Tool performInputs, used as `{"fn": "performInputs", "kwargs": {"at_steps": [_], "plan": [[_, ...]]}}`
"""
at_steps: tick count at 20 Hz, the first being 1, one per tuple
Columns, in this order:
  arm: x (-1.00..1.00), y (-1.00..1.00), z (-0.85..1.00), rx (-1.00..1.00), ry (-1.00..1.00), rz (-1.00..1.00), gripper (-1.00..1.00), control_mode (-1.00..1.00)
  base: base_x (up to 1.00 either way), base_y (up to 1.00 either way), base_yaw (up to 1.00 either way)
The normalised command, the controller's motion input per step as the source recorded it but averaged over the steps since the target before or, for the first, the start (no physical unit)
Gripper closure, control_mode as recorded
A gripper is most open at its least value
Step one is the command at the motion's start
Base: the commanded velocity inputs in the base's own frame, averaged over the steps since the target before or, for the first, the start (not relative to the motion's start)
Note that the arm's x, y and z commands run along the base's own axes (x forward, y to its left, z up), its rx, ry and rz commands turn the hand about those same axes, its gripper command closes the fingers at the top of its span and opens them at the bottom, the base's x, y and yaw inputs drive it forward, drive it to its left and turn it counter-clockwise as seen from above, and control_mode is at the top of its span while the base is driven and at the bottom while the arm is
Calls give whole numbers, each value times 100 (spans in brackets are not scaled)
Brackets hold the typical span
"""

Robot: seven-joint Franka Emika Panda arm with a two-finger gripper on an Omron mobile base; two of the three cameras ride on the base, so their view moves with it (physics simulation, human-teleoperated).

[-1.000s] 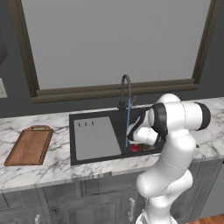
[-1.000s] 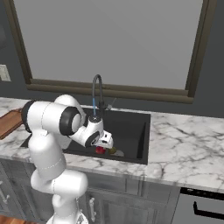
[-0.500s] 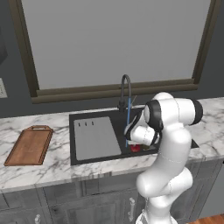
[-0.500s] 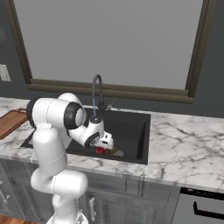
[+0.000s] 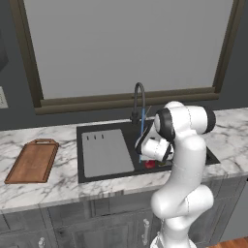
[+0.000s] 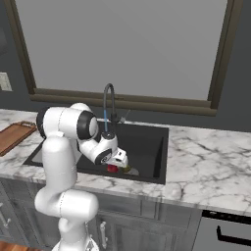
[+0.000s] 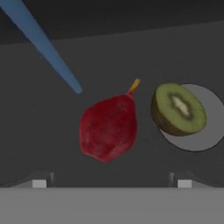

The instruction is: Pick the pear, kiwi from the sink and place them on the cutting board to airdry. Then turn off the sink faucet.

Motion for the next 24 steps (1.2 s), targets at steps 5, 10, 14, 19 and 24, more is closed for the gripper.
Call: {"fn": "performInputs", "kwargs": {"at_steps": [5, 10, 14, 19, 24], "plan": [[19, 0, -17, 0, 1, -1, -100, -100, 0, 0, 0], [18, 0, -18, 0, 1, -1, -100, -100, 0, 0, 0], [20, 2, -18, 0, 1, -1, -100, -100, 0, 0, 0], [16, 2, -18, 0, 0, -1, -100, -100, 0, 0, 0], [13, 7, -20, 0, 0, -2, -100, -100, 0, 0, 0]]}}
